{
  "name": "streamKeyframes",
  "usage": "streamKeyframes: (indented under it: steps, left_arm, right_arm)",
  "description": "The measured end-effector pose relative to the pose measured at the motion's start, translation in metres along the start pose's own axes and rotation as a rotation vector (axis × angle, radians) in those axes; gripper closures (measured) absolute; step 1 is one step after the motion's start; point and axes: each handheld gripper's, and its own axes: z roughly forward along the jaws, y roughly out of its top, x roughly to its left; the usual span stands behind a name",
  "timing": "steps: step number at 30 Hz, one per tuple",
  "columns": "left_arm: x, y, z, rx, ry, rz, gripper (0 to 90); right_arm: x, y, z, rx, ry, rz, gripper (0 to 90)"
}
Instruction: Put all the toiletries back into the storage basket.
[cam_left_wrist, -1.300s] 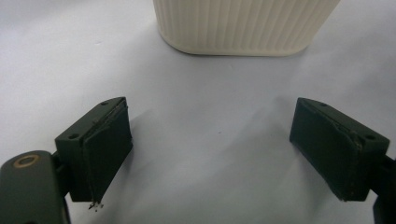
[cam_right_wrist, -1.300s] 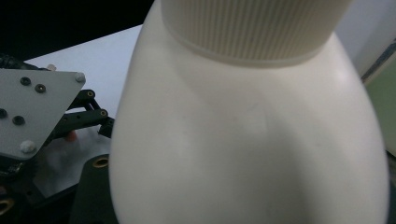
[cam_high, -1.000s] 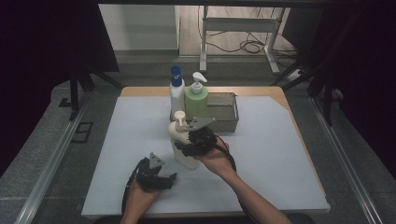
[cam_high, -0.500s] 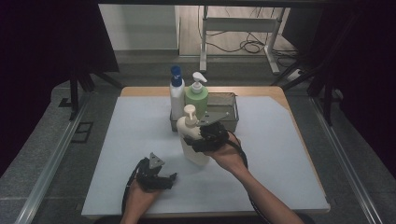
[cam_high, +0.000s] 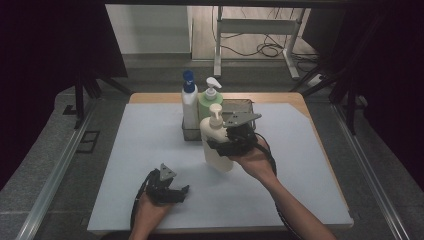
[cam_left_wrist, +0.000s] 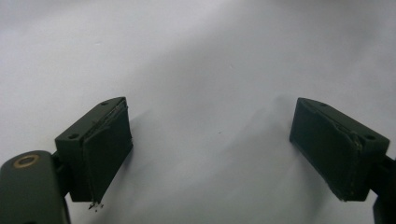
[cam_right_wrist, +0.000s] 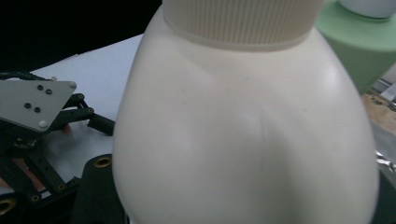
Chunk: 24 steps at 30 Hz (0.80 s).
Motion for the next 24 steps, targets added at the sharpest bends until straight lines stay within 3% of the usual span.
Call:
streamKeyframes:
  steps: [24]
  left_arm:
    - [0.0,0.0,0.0,0.0,-0.001,-0.001,12.4]
  right_arm:
    - [-0.031,0.009,-0.037,-0.015,-0.084,0.035,38.8]
